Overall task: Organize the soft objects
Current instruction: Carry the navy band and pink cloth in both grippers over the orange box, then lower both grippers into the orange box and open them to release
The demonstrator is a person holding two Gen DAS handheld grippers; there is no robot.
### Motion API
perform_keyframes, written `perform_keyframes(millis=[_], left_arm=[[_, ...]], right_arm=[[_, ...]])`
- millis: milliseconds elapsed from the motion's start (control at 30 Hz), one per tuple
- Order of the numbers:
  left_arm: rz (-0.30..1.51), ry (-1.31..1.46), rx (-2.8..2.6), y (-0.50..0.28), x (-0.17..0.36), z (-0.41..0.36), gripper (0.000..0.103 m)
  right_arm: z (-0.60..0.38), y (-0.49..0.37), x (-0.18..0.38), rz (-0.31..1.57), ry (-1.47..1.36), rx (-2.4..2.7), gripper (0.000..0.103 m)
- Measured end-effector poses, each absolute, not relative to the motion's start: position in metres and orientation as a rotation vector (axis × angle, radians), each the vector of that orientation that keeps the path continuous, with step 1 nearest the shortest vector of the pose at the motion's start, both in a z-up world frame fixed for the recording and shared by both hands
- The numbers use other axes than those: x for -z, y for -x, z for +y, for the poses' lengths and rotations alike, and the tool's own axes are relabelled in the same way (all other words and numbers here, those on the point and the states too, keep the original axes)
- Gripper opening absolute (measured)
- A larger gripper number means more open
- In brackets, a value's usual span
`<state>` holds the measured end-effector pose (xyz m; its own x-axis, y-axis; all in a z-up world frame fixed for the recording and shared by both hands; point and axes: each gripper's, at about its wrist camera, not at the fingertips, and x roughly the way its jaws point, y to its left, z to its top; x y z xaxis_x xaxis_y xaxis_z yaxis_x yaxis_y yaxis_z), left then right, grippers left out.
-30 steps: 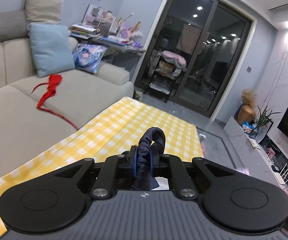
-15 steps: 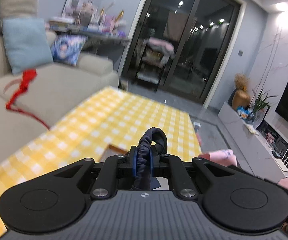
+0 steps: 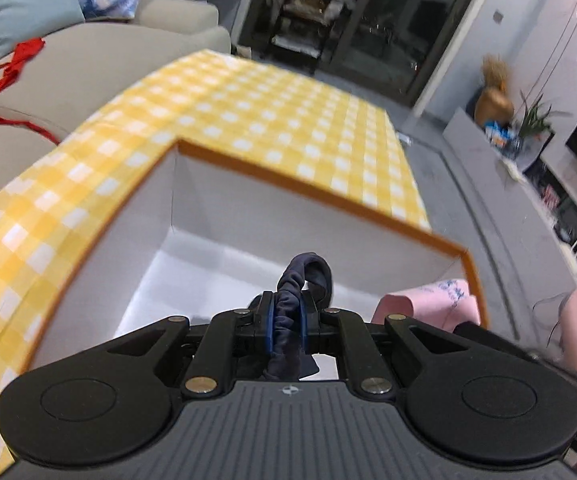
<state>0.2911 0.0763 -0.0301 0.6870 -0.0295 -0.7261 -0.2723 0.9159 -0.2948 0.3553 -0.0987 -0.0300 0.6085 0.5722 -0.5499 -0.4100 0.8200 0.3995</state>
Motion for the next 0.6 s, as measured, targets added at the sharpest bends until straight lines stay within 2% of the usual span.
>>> perform_keyframes(millis=[300, 400, 500, 567, 600], left_arm=[[0.899, 0.373, -0.156, -0.298, 0.050, 0.064, 0.015], [0.908, 0.384, -0.132, -0.299, 0.052, 0.064, 0.022], [0.885, 0.366, -0.145, -0.299, 0.049, 0.064, 0.048], [0.861, 0.362, -0.174, -0.299, 0.046, 0.065, 0.076], [0.839, 0.376, -0.185, -0.297, 0.044, 0.067, 0.080]], right_arm=[[-0.080, -0.342, 0.044, 0.738, -0.030, -0.635, 0.000], [-0.074, -0.338, 0.048, 0.737, 0.030, -0.646, 0.000], [-0.076, -0.339, 0.047, 0.737, 0.031, -0.646, 0.000], [-0.079, -0.339, 0.045, 0.735, 0.028, -0.636, 0.000], [-0.079, -0.340, 0.045, 0.739, 0.026, -0.631, 0.000]])
